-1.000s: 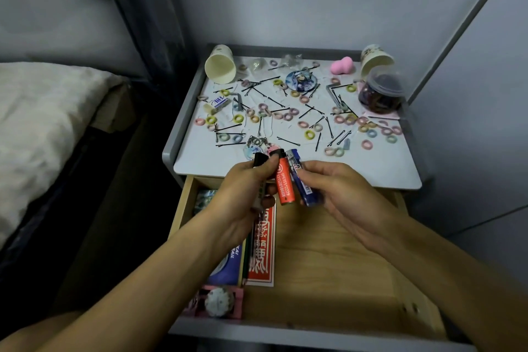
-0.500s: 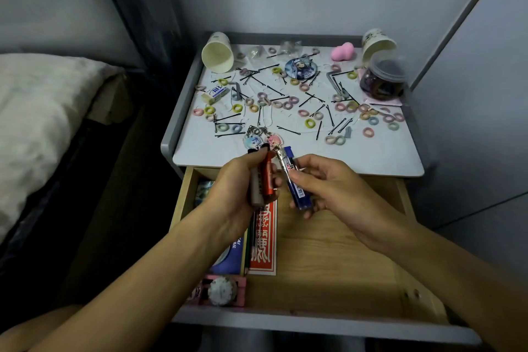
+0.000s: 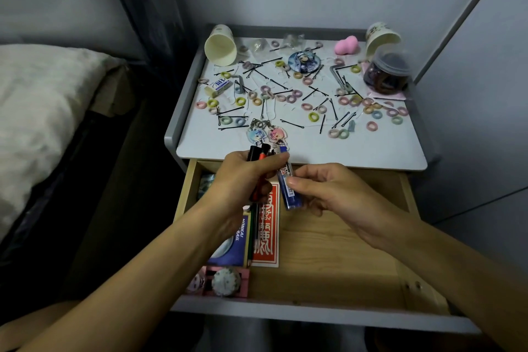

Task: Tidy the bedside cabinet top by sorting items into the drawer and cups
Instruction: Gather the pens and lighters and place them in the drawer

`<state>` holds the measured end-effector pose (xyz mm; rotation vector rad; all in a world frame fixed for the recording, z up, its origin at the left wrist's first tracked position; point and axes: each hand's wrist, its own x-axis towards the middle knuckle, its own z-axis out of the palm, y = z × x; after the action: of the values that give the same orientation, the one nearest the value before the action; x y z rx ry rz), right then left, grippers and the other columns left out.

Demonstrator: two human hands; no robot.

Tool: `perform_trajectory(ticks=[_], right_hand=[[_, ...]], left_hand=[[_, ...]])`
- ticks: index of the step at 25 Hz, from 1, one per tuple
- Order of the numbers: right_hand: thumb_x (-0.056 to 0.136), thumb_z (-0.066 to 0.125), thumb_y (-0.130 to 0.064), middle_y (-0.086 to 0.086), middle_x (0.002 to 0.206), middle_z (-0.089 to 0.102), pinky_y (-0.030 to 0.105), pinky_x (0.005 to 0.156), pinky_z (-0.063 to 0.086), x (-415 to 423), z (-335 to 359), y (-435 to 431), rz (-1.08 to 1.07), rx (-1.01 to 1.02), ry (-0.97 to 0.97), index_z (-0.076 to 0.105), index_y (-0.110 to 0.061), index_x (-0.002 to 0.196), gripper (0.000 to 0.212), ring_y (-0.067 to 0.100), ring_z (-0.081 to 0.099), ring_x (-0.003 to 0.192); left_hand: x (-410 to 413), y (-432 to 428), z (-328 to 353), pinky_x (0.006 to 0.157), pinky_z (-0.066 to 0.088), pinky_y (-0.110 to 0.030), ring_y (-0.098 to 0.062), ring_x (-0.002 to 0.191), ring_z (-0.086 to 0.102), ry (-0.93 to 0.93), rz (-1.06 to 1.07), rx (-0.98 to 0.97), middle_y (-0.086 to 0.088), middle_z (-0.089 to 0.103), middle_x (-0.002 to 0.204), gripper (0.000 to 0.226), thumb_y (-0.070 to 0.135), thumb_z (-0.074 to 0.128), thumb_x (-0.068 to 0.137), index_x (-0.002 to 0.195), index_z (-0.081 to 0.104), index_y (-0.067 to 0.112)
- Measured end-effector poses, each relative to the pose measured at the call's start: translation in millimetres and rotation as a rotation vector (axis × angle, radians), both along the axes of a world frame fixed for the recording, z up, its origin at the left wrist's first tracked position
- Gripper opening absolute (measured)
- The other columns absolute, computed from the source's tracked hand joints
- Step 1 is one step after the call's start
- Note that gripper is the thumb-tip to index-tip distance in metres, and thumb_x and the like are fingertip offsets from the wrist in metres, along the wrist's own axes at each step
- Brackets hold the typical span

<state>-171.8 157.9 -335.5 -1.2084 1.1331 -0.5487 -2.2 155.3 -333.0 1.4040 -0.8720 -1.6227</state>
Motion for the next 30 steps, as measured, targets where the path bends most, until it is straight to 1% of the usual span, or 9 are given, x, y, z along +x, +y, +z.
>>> perform_trajectory(ticks=[2, 5, 9, 12, 17, 20, 22, 25, 30], right_hand=[[0.093, 0.062, -0.024, 0.0, 0.077, 0.068, 0.019, 0.052, 0.039, 0, -6, -1, 0.01, 0.003, 0.022, 0.069, -0.006, 0.1, 0.021, 0.006, 0.055, 0.062], [0.093, 0.063, -0.021, -0.001, 0.072, 0.067, 0.02, 0.054, 0.042, 0, -25, 0, 0.073, 0.067, 0.058, 0.069, -0.006, 0.098, 0.016, 0.007, 0.056, 0.061], [0.093, 0.062, -0.014, 0.004, 0.073, 0.065, 0.022, 0.058, 0.049, 5, -72, 1, 0.059, 0.188, 0.232, 0.062, -0.004, 0.102, 0.013, 0.01, 0.058, 0.061], [0.094, 0.061, -0.009, 0.005, 0.068, 0.062, 0.021, 0.056, 0.049, 16, -104, -11, -0.026, 0.183, 0.317, 0.06, -0.003, 0.096, 0.007, 0.01, 0.057, 0.055], [0.094, 0.06, -0.01, 0.007, 0.064, 0.061, 0.016, 0.045, 0.047, 37, -135, -29, -0.133, 0.16, 0.378, 0.055, 0.009, 0.108, 0.024, 0.004, 0.055, 0.042], [0.094, 0.06, -0.01, 0.008, 0.063, 0.058, 0.016, 0.041, 0.044, 44, -141, -33, -0.161, 0.127, 0.396, 0.054, 0.008, 0.105, 0.022, 0.012, 0.053, 0.046], [0.094, 0.061, -0.01, 0.008, 0.061, 0.057, 0.02, 0.041, 0.043, 47, -142, -35, -0.159, 0.105, 0.414, 0.057, 0.003, 0.094, 0.014, 0.014, 0.05, 0.047], [0.094, 0.062, -0.014, 0.004, 0.06, 0.059, 0.023, 0.044, 0.044, 49, -143, -36, -0.127, 0.053, 0.48, 0.057, -0.007, 0.078, 0.018, 0.013, 0.052, 0.046], [0.092, 0.064, -0.018, 0.0, 0.067, 0.059, 0.021, 0.048, 0.042, 48, -146, -33, -0.112, -0.06, 0.553, 0.06, -0.005, 0.089, 0.013, 0.008, 0.054, 0.052]], left_hand=[[3, 1, -2, 0.042, 0.035, -0.02, -0.009, 0.045, 0.041, -0.036, -0.005, 0.013, 0.001, 0.049, 0.062, 0.017, 0.021, 0.073, 0.085, 0.09, 0.061, 0.01], [10, -3, -4, 0.043, 0.037, -0.021, -0.009, 0.046, 0.044, -0.063, 0.106, 0.021, 0.002, 0.052, 0.062, 0.013, 0.018, 0.069, 0.089, 0.095, 0.062, 0.009], [27, -8, 0, 0.045, 0.038, -0.025, -0.013, 0.048, 0.047, -0.003, 0.238, 0.017, -0.004, 0.054, 0.069, 0.005, 0.013, 0.058, 0.092, 0.09, 0.056, 0.009], [32, -5, 1, 0.048, 0.043, -0.028, -0.017, 0.051, 0.051, 0.049, 0.237, 0.028, -0.007, 0.058, 0.066, 0.011, 0.011, 0.054, 0.094, 0.085, 0.055, 0.005], [41, -3, 3, 0.052, 0.053, -0.032, -0.023, 0.057, 0.06, 0.126, 0.178, 0.032, -0.014, 0.066, 0.075, 0.016, 0.013, 0.051, 0.1, 0.101, 0.054, -0.002], [43, -2, 4, 0.061, 0.054, -0.035, -0.023, 0.059, 0.06, 0.109, 0.178, 0.028, -0.016, 0.071, 0.08, 0.016, 0.015, 0.05, 0.101, 0.102, 0.054, -0.001], [44, -2, 5, 0.073, 0.053, -0.041, -0.025, 0.064, 0.06, 0.083, 0.184, 0.035, -0.016, 0.074, 0.087, 0.016, 0.017, 0.051, 0.1, 0.102, 0.054, 0.001], [46, -3, 5, 0.09, 0.049, -0.053, -0.029, 0.078, 0.061, 0.03, 0.198, 0.049, -0.014, 0.075, 0.092, 0.018, 0.02, 0.051, 0.101, 0.107, 0.053, 0.004], [45, -3, 1, 0.097, 0.045, -0.057, -0.031, 0.085, 0.061, 0.001, 0.195, 0.073, -0.012, 0.075, 0.086, 0.016, 0.024, 0.055, 0.099, 0.099, 0.056, 0.008]])
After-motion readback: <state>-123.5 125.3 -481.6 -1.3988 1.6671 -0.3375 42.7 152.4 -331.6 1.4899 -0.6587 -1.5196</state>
